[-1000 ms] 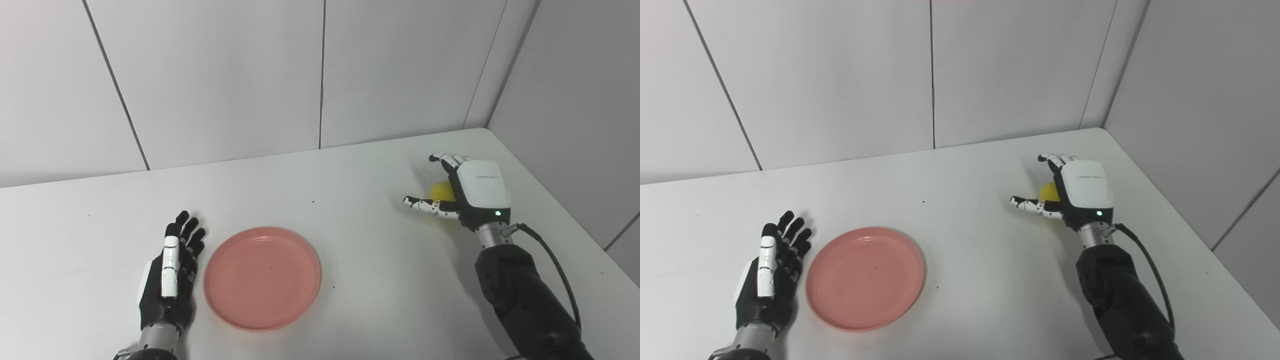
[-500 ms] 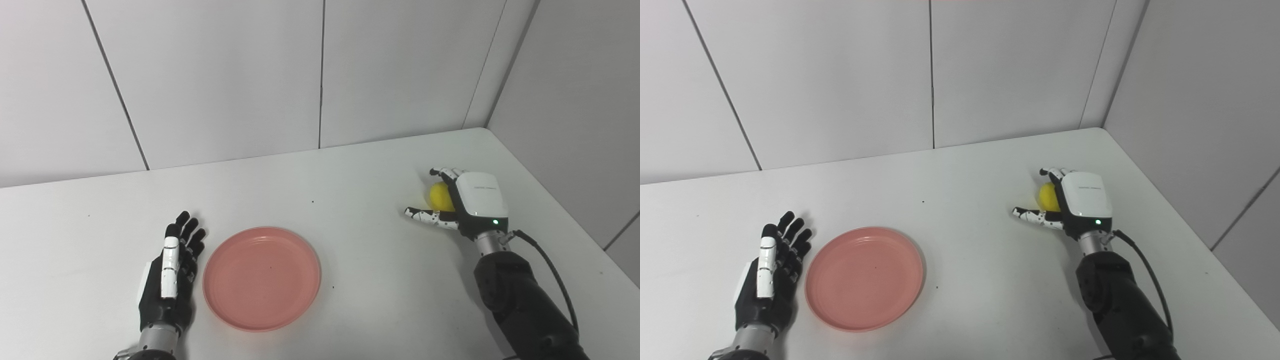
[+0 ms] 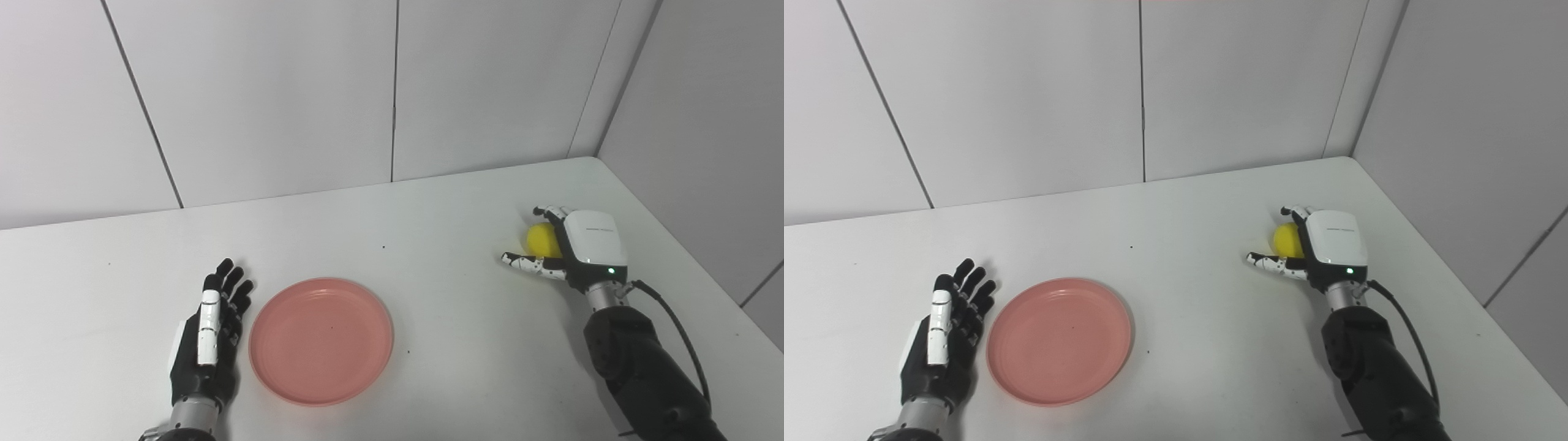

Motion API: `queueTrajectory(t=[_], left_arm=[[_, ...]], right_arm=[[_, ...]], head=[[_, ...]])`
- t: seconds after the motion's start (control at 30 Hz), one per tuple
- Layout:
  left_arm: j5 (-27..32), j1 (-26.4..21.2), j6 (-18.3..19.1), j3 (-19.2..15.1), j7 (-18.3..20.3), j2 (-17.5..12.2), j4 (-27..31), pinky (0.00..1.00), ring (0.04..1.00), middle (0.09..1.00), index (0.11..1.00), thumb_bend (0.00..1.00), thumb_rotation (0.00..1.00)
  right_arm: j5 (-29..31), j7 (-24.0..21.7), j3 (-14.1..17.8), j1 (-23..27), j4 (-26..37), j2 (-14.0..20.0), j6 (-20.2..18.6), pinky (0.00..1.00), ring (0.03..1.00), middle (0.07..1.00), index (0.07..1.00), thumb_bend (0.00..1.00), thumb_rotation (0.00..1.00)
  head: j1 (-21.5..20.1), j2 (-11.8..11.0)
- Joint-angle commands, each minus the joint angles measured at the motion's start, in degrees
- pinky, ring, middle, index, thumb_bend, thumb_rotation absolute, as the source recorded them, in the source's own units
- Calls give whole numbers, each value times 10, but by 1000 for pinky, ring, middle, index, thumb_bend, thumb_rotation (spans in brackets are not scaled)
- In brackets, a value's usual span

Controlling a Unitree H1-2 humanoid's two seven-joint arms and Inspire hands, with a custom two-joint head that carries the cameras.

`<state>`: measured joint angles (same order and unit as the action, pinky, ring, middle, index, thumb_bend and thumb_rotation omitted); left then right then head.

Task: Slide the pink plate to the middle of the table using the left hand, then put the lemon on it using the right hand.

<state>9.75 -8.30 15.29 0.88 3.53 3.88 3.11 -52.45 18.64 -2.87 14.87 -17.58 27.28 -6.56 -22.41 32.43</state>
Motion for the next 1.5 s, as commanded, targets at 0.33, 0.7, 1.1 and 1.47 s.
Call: queueTrajectory(t=[0.33, 0.7, 1.1, 1.47], left_arm=[[3, 17, 41, 2, -3, 2, -3, 1000, 925, 948, 928, 604, 904], [3, 16, 46, 2, -3, 1, 0, 1000, 925, 948, 929, 611, 904], [6, 14, 46, 0, -1, 1, 0, 1000, 922, 949, 929, 607, 906], [10, 16, 48, -1, 0, 1, 1, 1000, 920, 946, 932, 610, 900]], right_arm=[[26, -10, -2, 14, 9, 12, -24, 411, 526, 639, 691, 773, 756], [49, -6, -18, 17, -44, 7, -13, 326, 394, 476, 511, 741, 678], [89, 25, -46, 33, -105, 14, 7, 173, 230, 291, 354, 581, 349], [111, 2, -65, 26, -89, 28, 2, 244, 311, 373, 431, 545, 468]], head=[[3, 5], [4, 8], [6, 10], [4, 10]])
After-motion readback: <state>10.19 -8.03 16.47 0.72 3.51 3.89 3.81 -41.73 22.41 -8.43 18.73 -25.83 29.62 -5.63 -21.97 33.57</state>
